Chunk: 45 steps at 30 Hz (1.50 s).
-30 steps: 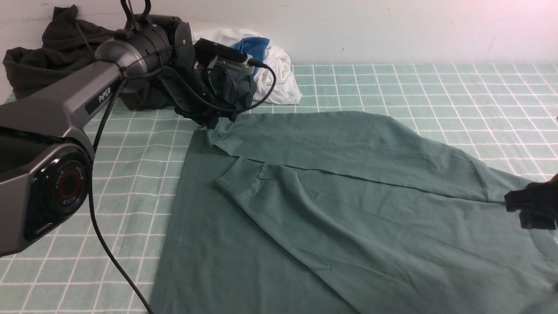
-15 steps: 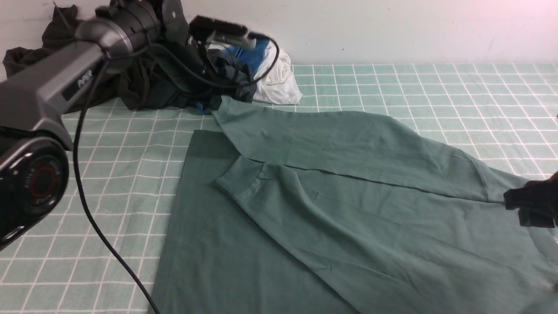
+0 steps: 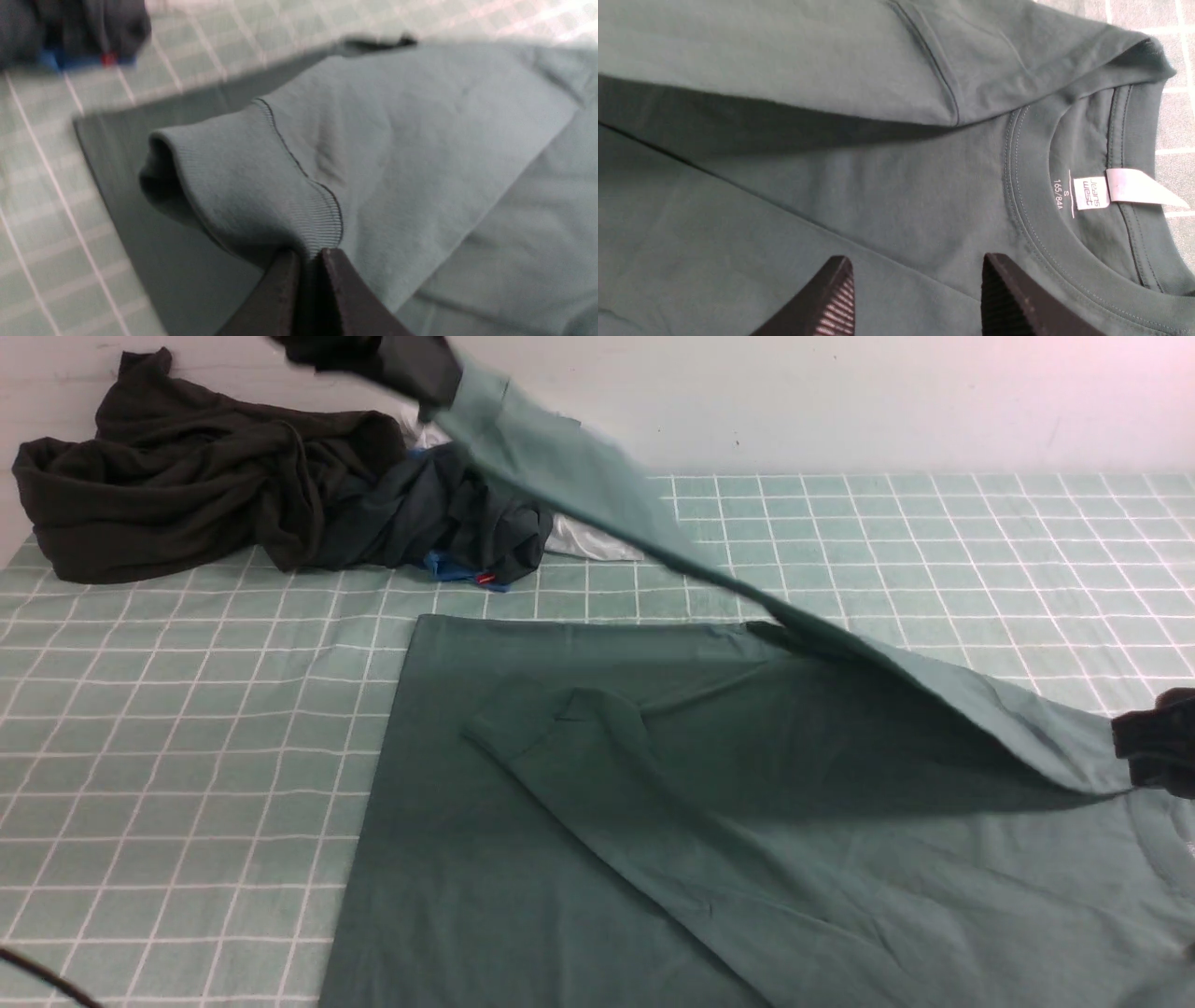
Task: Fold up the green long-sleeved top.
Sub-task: Use the left arm to drag and drop the cuff onto the cuff closest to the left arm, then use both arms simultaneously to clamp the lower edge of the clothing fabric
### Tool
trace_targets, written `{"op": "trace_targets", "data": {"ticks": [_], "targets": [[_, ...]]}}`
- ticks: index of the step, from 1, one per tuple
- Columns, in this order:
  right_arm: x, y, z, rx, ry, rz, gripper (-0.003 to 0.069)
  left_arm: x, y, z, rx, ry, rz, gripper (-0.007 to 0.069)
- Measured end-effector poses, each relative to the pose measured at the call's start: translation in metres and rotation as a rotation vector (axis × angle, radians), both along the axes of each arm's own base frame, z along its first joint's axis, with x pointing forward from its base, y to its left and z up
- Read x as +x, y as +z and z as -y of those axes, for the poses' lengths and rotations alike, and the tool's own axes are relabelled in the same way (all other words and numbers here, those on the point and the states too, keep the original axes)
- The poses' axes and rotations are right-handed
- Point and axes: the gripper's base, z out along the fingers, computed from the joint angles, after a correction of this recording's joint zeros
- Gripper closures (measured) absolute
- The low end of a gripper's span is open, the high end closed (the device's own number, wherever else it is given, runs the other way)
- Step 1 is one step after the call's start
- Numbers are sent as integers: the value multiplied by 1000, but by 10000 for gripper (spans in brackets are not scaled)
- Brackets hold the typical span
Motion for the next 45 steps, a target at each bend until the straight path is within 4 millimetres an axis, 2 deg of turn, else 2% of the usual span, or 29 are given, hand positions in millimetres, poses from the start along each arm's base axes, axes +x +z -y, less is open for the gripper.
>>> {"op": "trace_targets", "data": {"ticks": [6, 7, 8, 9, 10, 11, 12, 13, 14, 16, 17, 18, 19, 20, 22, 26, 28, 33, 39, 45], "targets": [[-3, 1, 0, 3, 1, -16, 304, -43, -135, -14, 107, 10, -275, 583], [-3, 1, 0, 2, 1, -16, 304, -43, -135, -14, 108, 7, -272, 582], [-3, 1, 0, 3, 0, -18, 304, -58, -165, -18, 124, -3, -316, 560], [-4, 1, 0, 3, 1, -21, 304, -64, -178, -20, 131, -11, -335, 538], [-4, 1, 0, 3, 1, -22, 304, -67, -182, -21, 136, -14, -346, 533], [-4, 1, 0, 1, 3, -32, 304, -73, -194, -23, 150, -32, -351, 489], [-5, 1, 0, 1, 3, -40, 304, -75, -196, -23, 155, -42, -351, 475], [-6, 4, -2, -2, 17, -63, 304, -77, -200, -24, 169, -64, -349, 400], [-6, 4, -3, -3, 20, -66, 304, -78, -200, -24, 169, -66, -350, 392], [-9, 15, -17, -12, 97, -88, 304, -77, -191, -24, 171, -84, -323, 277], [-12, 18, -25, -13, 139, -100, 304, -77, -185, -23, 170, -97, -319, 238], [-13, 19, -25, -12, 138, -104, 304, -78, -184, -23, 170, -99, -317, 231], [-23, 22, -42, -17, 227, -138, 304, -81, -172, -20, 179, -136, -313, 188], [-28, 24, -50, -17, 271, -150, 304, -83, -168, -19, 185, -149, -310, 183], [-46, 27, -68, -23, 388, -200, 304, -99, -158, -6, 238, -251, -304, 174], [-69, 30, -89, -32, 548, -196, 304, -128, -167, 12, 367, -429, -338, 179], [-87, 30, -97, -33, 631, -190, 304, -153, -187, 22, 490, -576, -365, 186], [-98, 28, -96, -45, 664, -190, 304, -185, -227, 33, 644, -775, -386, 187], [-97, 26, -93, -81, 665, -184, 304, -186, -257, 40, 698, -827, -406, 187], [-95, 26, -90, -120, 665, -170, 304, -182, -259, 43, 712, -821, -427, 218]]}}
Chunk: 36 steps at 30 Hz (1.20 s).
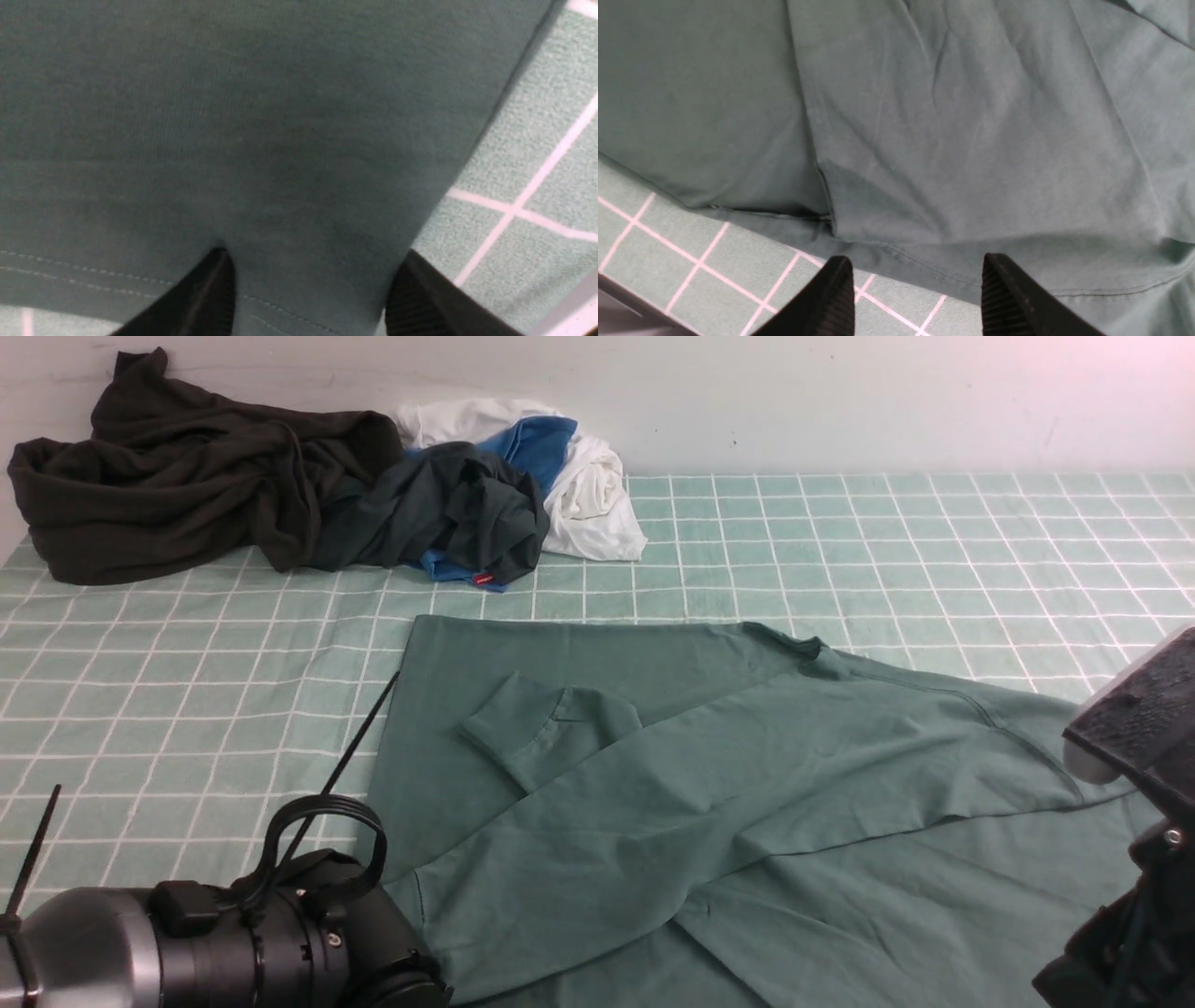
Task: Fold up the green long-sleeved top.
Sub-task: Use both arms simultaneously to clamp the lower edge of the clothing fabric
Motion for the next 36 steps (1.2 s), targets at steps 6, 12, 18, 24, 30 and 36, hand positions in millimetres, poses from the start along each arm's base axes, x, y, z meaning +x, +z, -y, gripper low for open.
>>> {"op": "trace_targets", "data": {"ticks": [6, 12, 18, 24, 30, 36], "targets": [[0, 0, 0, -6, 1, 5, 304, 3, 6, 3, -2, 54, 22, 365], [1, 0, 1, -7, 1, 8, 304, 4, 15, 4, -31, 70, 47, 575], [1, 0, 1, -11, 9, 9, 304, 5, 16, 4, -37, 69, 59, 619], [0, -2, -2, -30, 119, -5, 294, 6, 37, -2, -24, 110, 129, 619], [-4, -27, -9, -62, 353, -107, 192, -9, 48, -21, 1, 115, 133, 619], [-13, -77, 1, -191, 510, -193, 129, -16, 37, -29, 23, 106, 120, 619]]}}
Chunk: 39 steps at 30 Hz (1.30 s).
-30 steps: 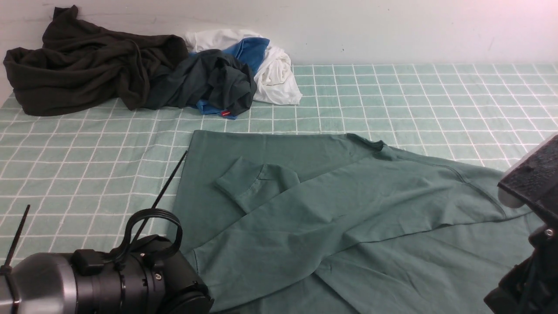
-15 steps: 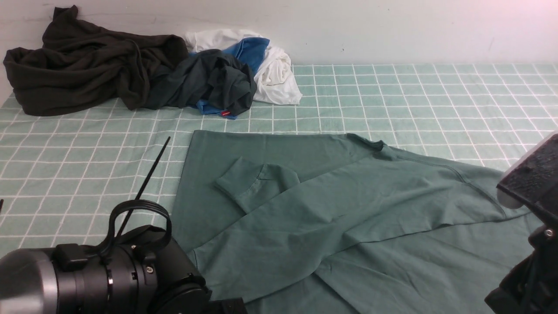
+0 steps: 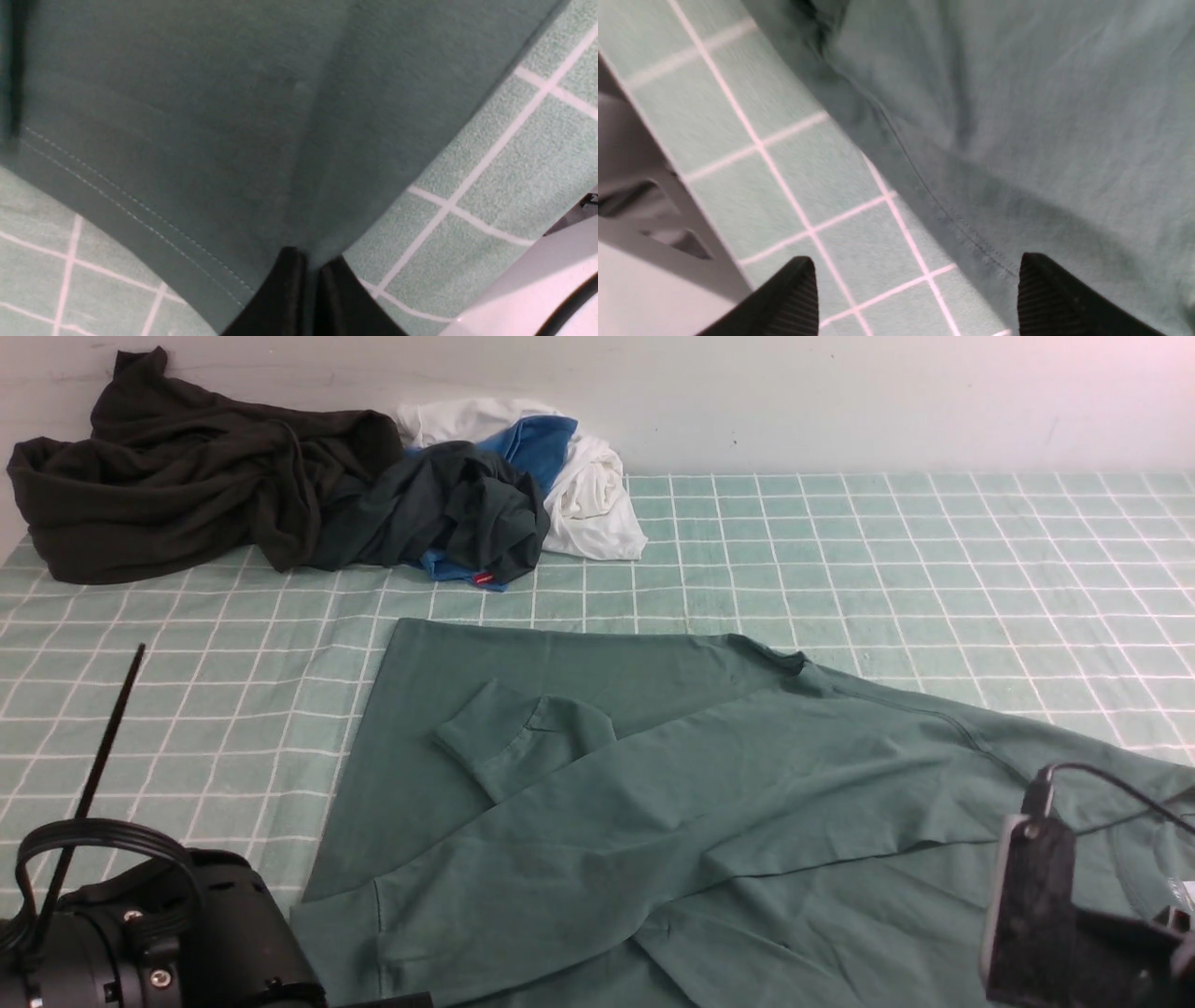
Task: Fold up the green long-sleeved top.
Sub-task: Use both arms simultaneously to clamp the lower edge of the clothing fabric
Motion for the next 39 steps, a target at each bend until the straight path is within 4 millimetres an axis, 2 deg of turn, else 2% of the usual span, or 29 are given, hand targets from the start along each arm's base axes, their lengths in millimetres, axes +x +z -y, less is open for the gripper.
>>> {"op": "trace_targets", "data": {"ticks": [8, 13, 20, 22, 28, 32, 33, 34, 36, 39], "targets": [[4, -58, 12, -138, 146, 64, 127, 1, -1, 2, -28, -2, 19, 619], [13, -73, 8, -159, 193, 70, 127, 2, -1, 3, -41, -3, 29, 619], [14, -74, 7, -176, 204, 59, 166, 2, -1, 3, -41, -3, 29, 619], [16, -73, 6, -176, 207, 65, 195, 2, -1, 3, -41, -3, 29, 619], [22, -70, 2, -168, 212, 89, 340, 2, -1, 3, -40, -4, 29, 619], [22, -70, 2, -170, 212, 88, 469, 2, -1, 3, -40, -4, 31, 619], [22, -69, 2, -170, 211, 88, 478, 2, -1, 3, -40, -4, 31, 619], [23, -68, 2, -178, 213, 85, 541, 3, -1, 3, -38, -4, 33, 619], [29, -59, 1, -203, 218, 91, 625, 5, 1, 3, -35, 16, 48, 619], [39, -44, -1, -246, 222, 110, 644, 14, 8, 2, -42, 82, 72, 619]]}}
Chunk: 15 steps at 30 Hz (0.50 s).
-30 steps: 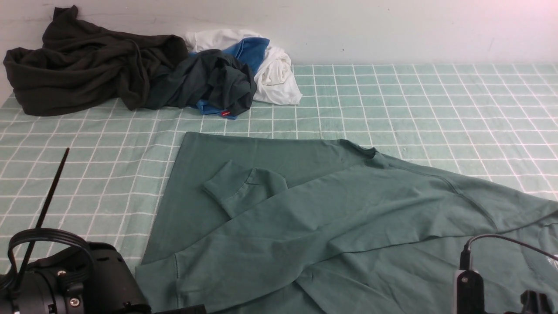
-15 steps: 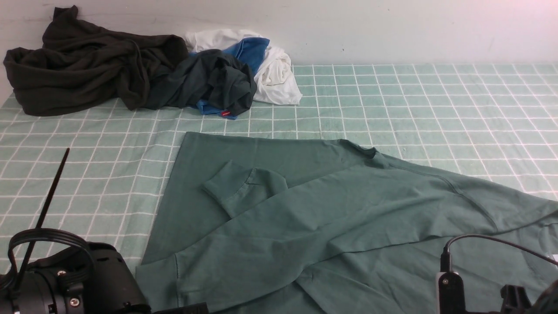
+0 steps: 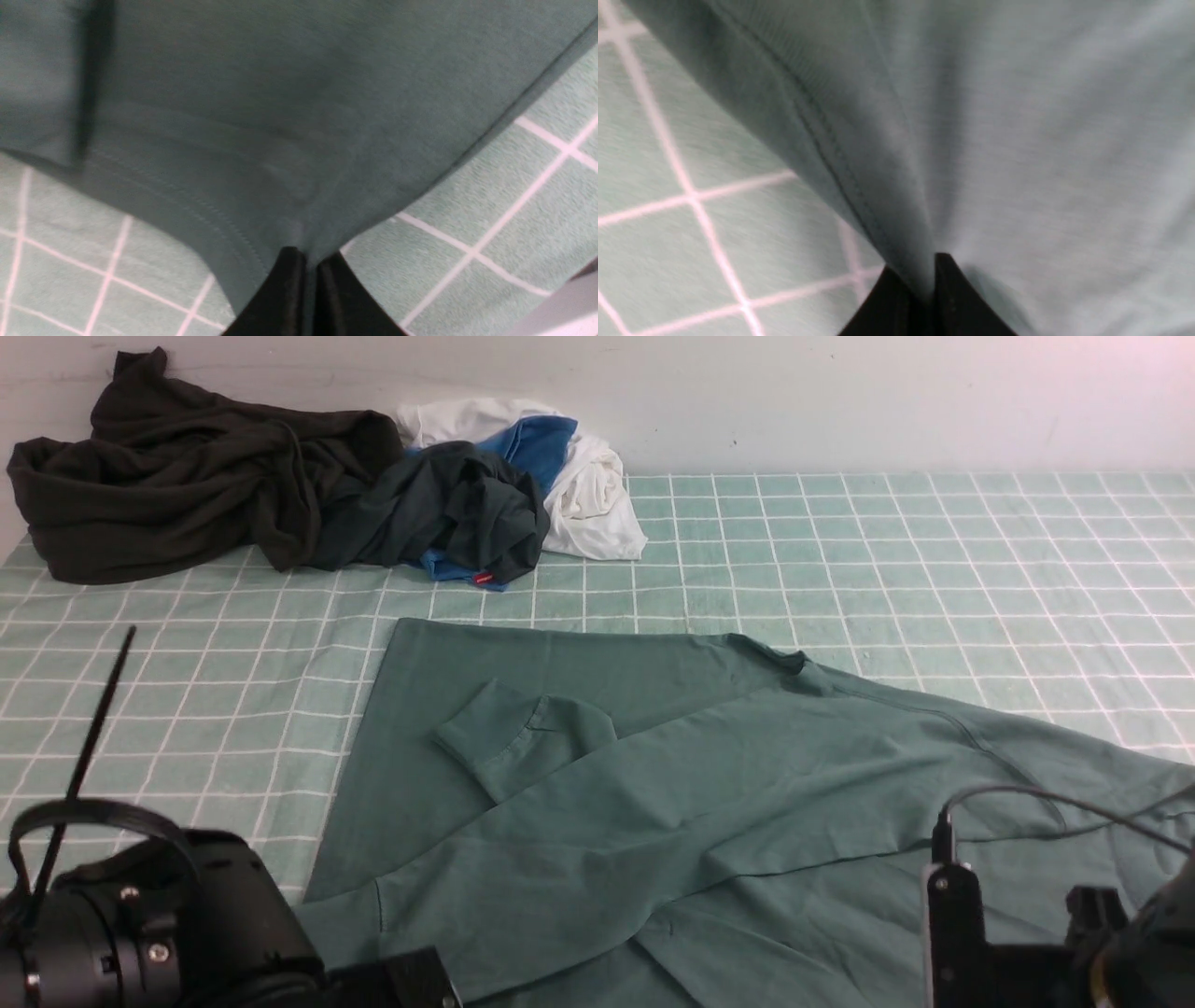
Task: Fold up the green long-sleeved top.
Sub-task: Use both arms simultaneously to clamp the lower edge of the clothing fabric, then use both arms to drag the lower edge of the fabric forward and fold it over the upper edge
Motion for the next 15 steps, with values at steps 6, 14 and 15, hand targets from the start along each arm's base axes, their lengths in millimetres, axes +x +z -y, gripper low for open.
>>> {"op": "trace_targets", "data": {"ticks": [6, 14, 15], "targets": [[64, 72, 5, 107, -127, 203, 645, 66, 59, -16, -76, 158, 196, 617], [157, 102, 14, 263, -193, 264, 645, 176, 110, -35, -117, 214, 397, 617], [169, 101, 16, 264, -194, 266, 645, 189, 113, -34, -119, 214, 416, 617]]}}
